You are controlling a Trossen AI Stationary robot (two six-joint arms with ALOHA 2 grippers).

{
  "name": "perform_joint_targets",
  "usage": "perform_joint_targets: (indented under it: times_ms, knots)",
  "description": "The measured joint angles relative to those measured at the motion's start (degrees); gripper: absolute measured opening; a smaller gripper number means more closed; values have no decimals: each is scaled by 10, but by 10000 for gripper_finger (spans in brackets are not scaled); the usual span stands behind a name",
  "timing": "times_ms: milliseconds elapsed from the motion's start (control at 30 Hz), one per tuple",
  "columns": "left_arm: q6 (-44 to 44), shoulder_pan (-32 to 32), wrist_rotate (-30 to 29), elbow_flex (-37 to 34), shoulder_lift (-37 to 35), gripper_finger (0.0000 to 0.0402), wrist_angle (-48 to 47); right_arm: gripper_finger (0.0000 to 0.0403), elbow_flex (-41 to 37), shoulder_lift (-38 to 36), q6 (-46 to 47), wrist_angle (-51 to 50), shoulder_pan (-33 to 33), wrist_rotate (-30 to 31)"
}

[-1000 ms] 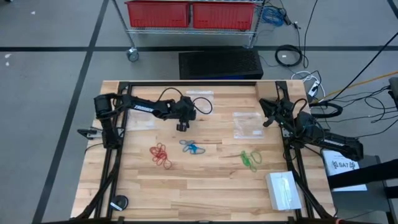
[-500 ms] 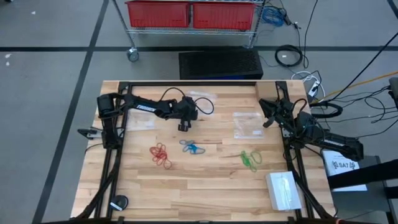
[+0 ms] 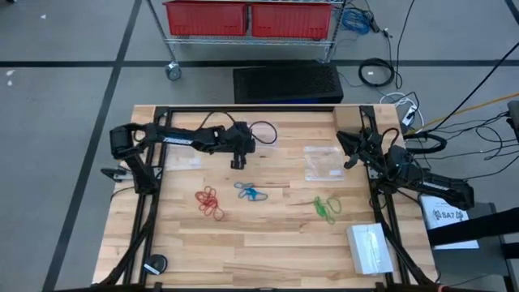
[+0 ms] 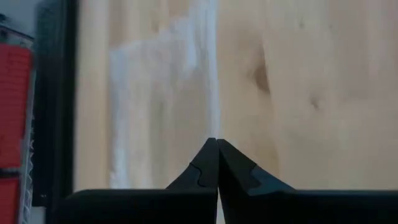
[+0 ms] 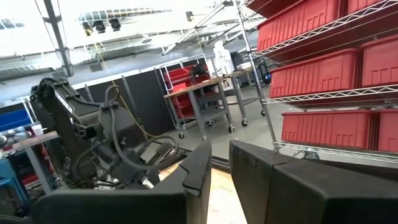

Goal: Sort rubber bands
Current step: Open the center transparent zip bag

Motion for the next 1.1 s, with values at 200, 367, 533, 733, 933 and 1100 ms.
perform_joint_targets:
  times_ms: [200, 367, 533, 733, 933, 1100]
  knots:
    - [0, -16, 0, 0, -20, 1, -33, 52, 0, 0, 0, 0, 0, -2]
    - [2, -23, -32, 1, -28, 2, -45, 52, 0, 0, 0, -3, 0, -30]
    - [0, -17, -52, 0, -3, 36, -87, 52, 0, 0, 0, -3, 0, -30]
    - [-15, -1, -6, 0, 23, 107, -79, 52, 0, 0, 0, -3, 0, -30]
    - [-15, 19, 22, 2, 53, 160, -72, 52, 0, 0, 0, -3, 0, -29]
    - [-17, 28, 33, 2, 74, 162, -60, 52, 0, 0, 0, 0, 0, -27]
